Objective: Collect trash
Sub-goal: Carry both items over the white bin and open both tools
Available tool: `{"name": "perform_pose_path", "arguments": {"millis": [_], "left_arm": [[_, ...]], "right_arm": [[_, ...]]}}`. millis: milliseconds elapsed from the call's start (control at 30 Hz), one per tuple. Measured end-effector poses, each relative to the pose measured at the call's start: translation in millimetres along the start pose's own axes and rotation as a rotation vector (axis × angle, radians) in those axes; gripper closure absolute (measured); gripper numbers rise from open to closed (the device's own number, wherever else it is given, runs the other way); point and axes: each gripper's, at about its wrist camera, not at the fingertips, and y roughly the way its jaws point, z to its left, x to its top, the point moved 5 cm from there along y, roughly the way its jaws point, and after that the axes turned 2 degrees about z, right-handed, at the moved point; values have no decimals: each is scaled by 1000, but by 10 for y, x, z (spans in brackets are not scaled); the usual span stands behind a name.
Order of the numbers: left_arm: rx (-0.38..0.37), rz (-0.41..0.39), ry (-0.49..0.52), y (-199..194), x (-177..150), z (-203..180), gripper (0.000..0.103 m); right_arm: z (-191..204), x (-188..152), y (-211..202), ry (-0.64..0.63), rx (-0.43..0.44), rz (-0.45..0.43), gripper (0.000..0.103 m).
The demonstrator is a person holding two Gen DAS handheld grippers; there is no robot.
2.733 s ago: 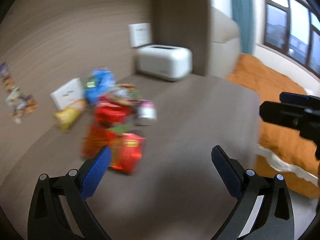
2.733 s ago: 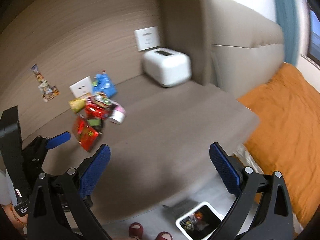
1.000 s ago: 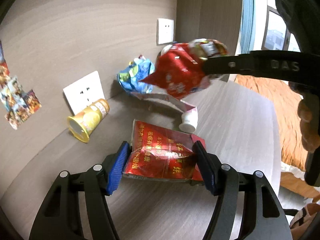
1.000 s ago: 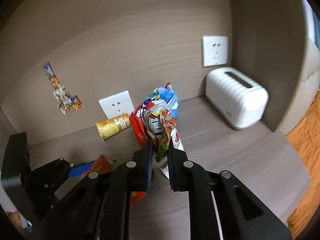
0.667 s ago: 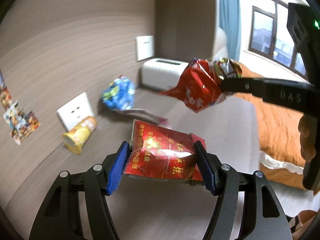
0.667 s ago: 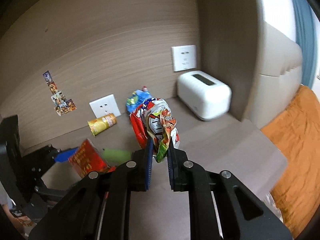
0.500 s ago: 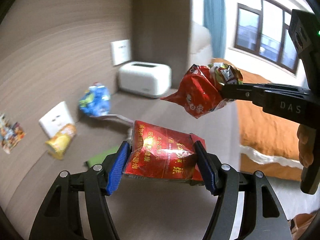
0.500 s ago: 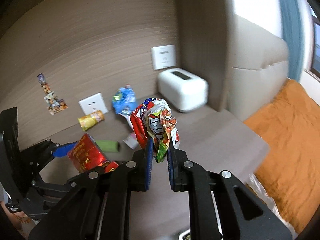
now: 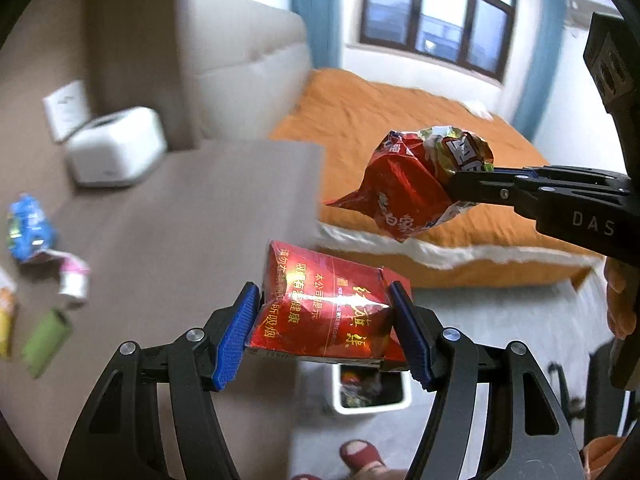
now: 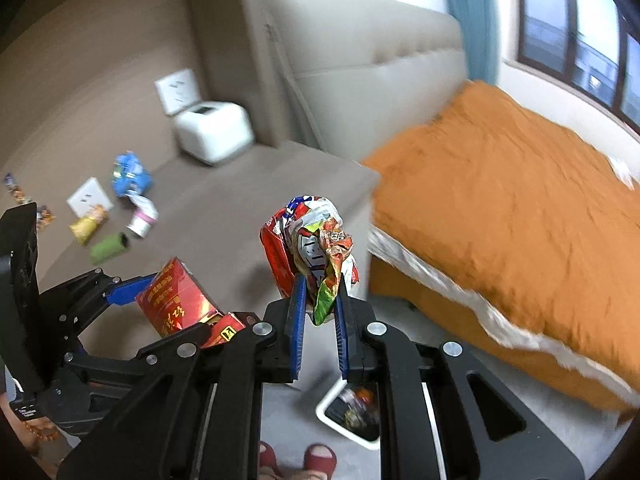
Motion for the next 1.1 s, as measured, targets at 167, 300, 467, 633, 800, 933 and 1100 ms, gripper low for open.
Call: {"name": "perform_pose_path", "arguments": {"millis": [167, 300, 467, 633, 800, 933, 1100], "left_arm": [[-57, 68, 55, 369, -90, -347, 39], [-88, 129, 89, 689, -205, -589, 39], [-101, 204, 112, 1091, -410, -745, 39], [-129, 293, 93, 1606, -686, -776, 39], [-146, 377, 60, 2207, -1115, -765, 39], [-178, 436, 34, 2719, -1520, -801, 39], [-185, 474, 13, 3242, -1915, -835, 38]], "right_arm": [[-338, -342, 53, 55, -57, 57, 88], [-526, -590, 184, 93, -71, 108, 88], [-704, -886, 439, 139, -72, 176, 88], [-870, -1247, 868, 167, -69, 254, 88], [-1024, -1730, 1511, 183, -68, 352, 88], [-1106, -2085, 2016, 192, -59, 410, 88], [-1180, -2455, 2541, 206, -52, 465, 88]]}}
